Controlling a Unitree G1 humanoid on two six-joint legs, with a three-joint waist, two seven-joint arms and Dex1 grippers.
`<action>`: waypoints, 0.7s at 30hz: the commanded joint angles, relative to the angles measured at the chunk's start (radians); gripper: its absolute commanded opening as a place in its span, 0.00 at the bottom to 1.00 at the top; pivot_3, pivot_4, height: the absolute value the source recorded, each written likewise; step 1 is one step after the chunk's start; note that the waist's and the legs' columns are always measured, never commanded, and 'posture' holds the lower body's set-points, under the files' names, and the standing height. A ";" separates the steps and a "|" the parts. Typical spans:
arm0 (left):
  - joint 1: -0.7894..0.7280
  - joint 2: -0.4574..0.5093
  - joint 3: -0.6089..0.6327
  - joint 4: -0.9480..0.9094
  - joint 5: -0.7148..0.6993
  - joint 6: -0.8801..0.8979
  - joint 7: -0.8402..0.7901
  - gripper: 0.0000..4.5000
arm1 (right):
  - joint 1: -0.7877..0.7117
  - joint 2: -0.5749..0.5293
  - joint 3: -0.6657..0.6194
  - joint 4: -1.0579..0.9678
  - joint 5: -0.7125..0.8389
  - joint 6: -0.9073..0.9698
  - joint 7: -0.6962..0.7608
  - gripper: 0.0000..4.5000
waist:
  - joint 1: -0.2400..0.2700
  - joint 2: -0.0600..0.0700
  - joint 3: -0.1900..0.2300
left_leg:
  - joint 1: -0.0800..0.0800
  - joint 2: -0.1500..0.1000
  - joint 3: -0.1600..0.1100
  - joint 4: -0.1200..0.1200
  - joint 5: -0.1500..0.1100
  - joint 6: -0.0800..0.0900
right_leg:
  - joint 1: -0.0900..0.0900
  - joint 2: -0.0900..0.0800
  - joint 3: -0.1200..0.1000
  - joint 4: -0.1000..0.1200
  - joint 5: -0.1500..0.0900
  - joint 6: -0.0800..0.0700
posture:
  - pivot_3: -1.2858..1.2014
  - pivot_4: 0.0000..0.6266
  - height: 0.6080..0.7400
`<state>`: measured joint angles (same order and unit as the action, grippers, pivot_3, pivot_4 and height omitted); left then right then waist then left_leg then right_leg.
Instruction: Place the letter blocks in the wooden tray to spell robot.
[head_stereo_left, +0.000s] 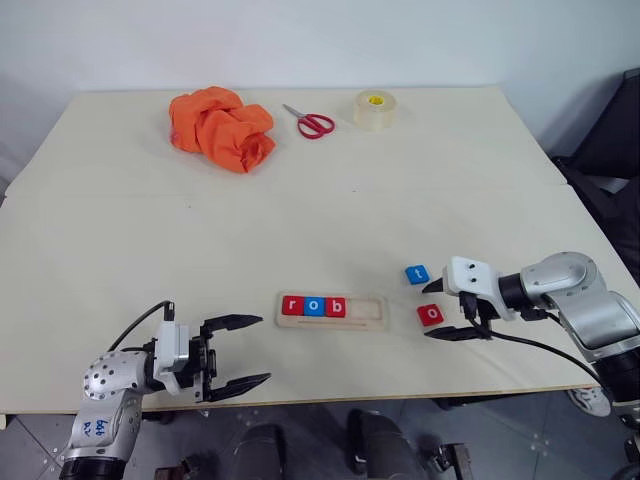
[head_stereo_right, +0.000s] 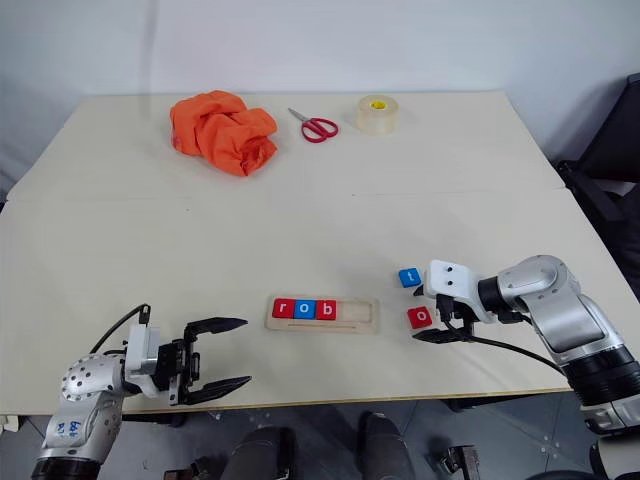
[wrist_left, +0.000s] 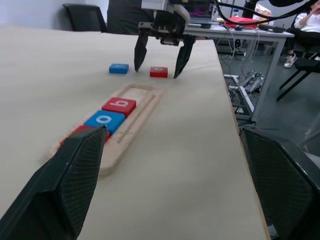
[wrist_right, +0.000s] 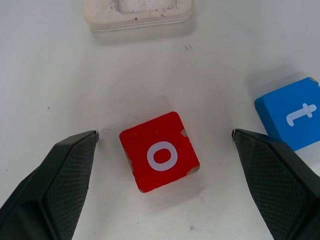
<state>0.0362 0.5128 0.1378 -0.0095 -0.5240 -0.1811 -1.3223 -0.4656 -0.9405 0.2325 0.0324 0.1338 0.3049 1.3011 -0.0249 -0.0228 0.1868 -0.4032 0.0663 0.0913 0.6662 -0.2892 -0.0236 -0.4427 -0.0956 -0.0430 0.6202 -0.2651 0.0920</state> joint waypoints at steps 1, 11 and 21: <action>-0.017 0.000 -0.007 0.011 -0.015 -0.002 -0.005 1.00 | 0.002 -0.026 -0.036 -0.019 -0.005 0.003 -0.001 0.99 | 0.000 0.000 0.000 | 0.000 0.000 0.000 0.000 0.000 0.000 | 0.000 0.000 0.000 0.000 0.000 0.000 | 0.52 0.24 1.00; -0.055 -0.007 -0.023 0.048 -0.012 -0.014 -0.017 1.00 | -0.010 -0.019 -0.035 -0.003 -0.015 0.011 -0.021 0.99 | 0.000 0.000 0.000 | 0.000 0.000 0.000 0.000 0.000 0.000 | 0.000 0.000 0.000 0.000 0.000 0.000 | 0.52 0.24 1.00; -0.038 -0.003 -0.020 0.031 -0.015 -0.018 -0.015 1.00 | -0.038 0.014 -0.014 0.037 -0.035 0.004 -0.031 0.56 | 0.000 0.000 0.000 | 0.000 0.000 0.000 0.001 0.000 0.000 | 0.000 0.000 0.000 0.001 0.000 0.000 | 0.52 0.24 1.00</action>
<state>-0.0127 0.5057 0.1116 0.0473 -0.5240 -0.1864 -1.3336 -0.4891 -0.9319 0.2287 0.0719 0.1107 0.3110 1.2790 -0.0251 -0.0228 0.1868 -0.4032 0.0663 0.0915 0.6671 -0.2892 -0.0236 -0.4426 -0.0956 -0.0430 0.6211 -0.2649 0.0923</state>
